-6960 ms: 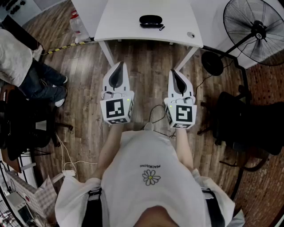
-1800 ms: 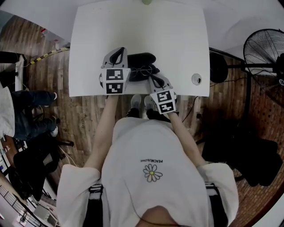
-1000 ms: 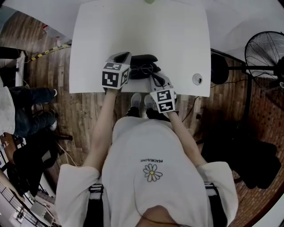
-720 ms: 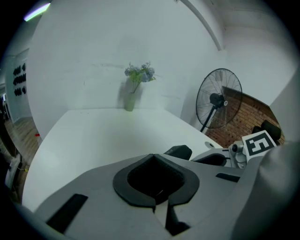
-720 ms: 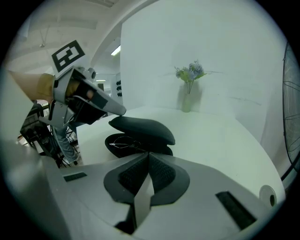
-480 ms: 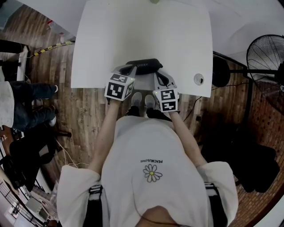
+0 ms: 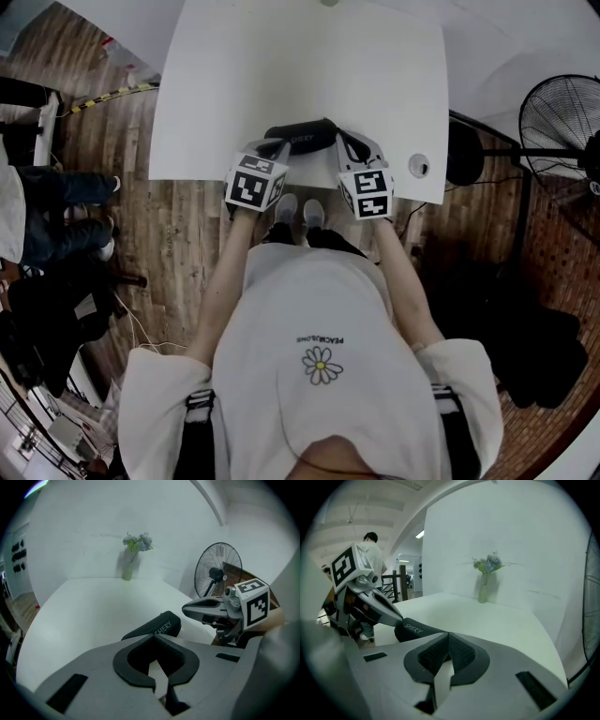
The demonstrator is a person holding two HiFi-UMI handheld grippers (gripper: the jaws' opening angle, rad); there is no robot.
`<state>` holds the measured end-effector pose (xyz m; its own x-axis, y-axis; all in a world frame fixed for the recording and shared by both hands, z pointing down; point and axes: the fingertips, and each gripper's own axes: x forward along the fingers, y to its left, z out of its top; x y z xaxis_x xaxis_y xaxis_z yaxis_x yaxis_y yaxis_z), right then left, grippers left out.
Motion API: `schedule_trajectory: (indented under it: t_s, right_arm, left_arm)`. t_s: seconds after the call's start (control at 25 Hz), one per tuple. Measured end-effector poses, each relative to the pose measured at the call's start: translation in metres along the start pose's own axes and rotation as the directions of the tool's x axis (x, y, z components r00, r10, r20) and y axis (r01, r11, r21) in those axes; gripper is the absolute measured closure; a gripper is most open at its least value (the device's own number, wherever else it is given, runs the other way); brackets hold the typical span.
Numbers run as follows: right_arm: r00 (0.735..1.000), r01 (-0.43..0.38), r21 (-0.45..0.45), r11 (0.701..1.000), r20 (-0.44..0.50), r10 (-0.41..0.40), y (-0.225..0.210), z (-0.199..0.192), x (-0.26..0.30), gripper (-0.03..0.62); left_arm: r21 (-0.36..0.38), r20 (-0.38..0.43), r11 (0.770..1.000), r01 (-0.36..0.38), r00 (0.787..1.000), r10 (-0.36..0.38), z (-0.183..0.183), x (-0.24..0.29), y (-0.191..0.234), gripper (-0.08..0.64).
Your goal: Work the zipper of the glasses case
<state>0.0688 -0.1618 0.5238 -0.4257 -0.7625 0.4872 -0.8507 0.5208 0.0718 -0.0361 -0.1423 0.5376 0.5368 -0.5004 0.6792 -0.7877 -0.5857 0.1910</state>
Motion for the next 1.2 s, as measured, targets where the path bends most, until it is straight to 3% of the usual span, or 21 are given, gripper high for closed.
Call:
schedule_trajectory:
  t_s: [0.12,0.28,0.48,0.56,0.8,1.0,1.2]
  right_arm:
    - [0.995,-0.063,-0.099,0.993,-0.08,0.056,-0.005,-0.006,0.011,0.584]
    - [0.983,-0.132,-0.242,0.961,-0.16,0.095,0.002,-0.021,0.013,0.584]
    - [0.988,-0.098,-0.239,0.966,-0.139,0.066,-0.013,-0.01,0.022,0.584]
    - [0.984,-0.137,-0.252,0.958,-0.146,0.103,-0.014,-0.004,0.03,0.584]
    - [0.957,-0.264,-0.363,0.894,-0.211,0.197,-0.002,-0.007,0.035,0.584]
    - [0.934,-0.337,-0.376,0.863,-0.247,0.256,0.013,-0.013,0.021,0.584]
    - [0.895,-0.431,-0.358,0.829,-0.284,0.343,0.046,-0.022,0.007,0.584]
  left_arm:
    - [0.015,-0.002,1.0,-0.01,1.0,0.011,0.002,0.0,-0.001,0.546]
    - [0.05,-0.011,0.998,-0.029,0.999,0.03,0.003,0.002,-0.002,0.546]
    - [0.051,-0.028,0.999,-0.01,1.0,0.012,0.002,0.004,-0.002,0.546]
    - [0.058,-0.029,0.998,-0.016,0.999,0.018,0.0,0.002,-0.003,0.546]
    - [0.076,-0.029,0.997,-0.019,0.999,0.021,0.002,0.003,-0.001,0.546]
    - [0.119,-0.033,0.99,-0.078,0.996,0.083,0.003,0.002,0.012,0.546]
    - [0.156,-0.034,0.976,-0.153,0.987,0.16,0.015,0.004,0.04,0.546]
